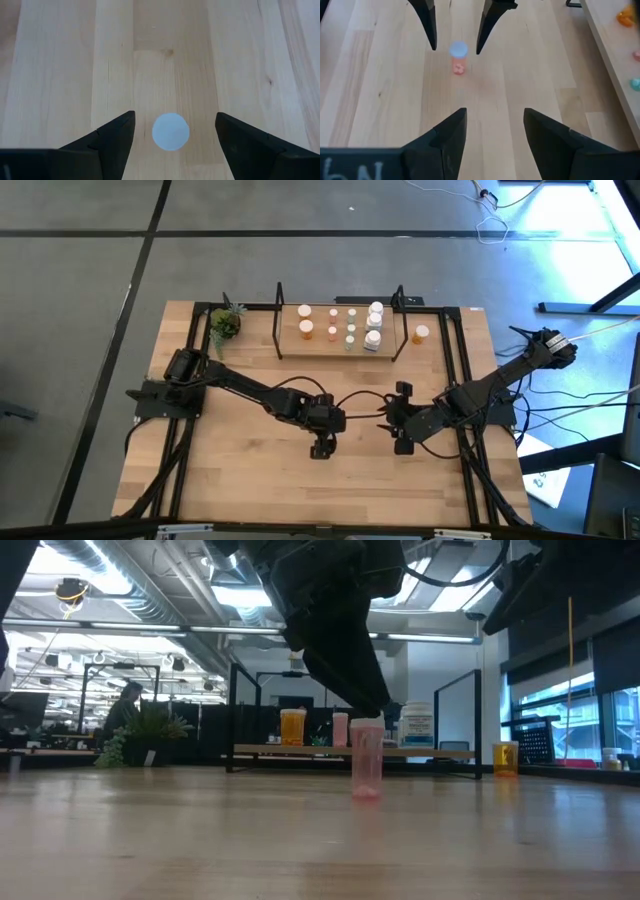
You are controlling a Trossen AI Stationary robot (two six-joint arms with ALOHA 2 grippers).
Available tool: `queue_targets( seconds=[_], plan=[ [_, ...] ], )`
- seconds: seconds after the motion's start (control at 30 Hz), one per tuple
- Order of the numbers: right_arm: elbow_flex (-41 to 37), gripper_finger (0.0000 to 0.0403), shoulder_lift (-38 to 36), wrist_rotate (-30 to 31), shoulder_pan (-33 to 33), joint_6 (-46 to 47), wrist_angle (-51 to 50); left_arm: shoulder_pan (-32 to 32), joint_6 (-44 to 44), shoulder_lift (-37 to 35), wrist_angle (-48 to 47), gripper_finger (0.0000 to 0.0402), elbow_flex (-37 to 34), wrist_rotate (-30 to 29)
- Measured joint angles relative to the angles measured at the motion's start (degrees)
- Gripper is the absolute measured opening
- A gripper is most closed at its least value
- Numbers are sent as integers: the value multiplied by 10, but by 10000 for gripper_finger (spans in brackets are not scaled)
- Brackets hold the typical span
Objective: Pick and place medicine bottles onto shelf by color
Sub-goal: Put the pink pill bottle on the shelf aligned with the pink bottles
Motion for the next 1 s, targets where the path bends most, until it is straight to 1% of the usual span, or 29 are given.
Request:
queue_targets(
  seconds=[0.13,0.37,1.0],
  plan=[
    [0,198,0,0,0,0,0,0,0,1,0,262,0,0],
    [0,198,0,0,0,0,-4,1,3,32,-9,261,0,0],
    [0,198,0,0,0,2,-6,1,5,24,-8,261,6,-1]
  ],
)
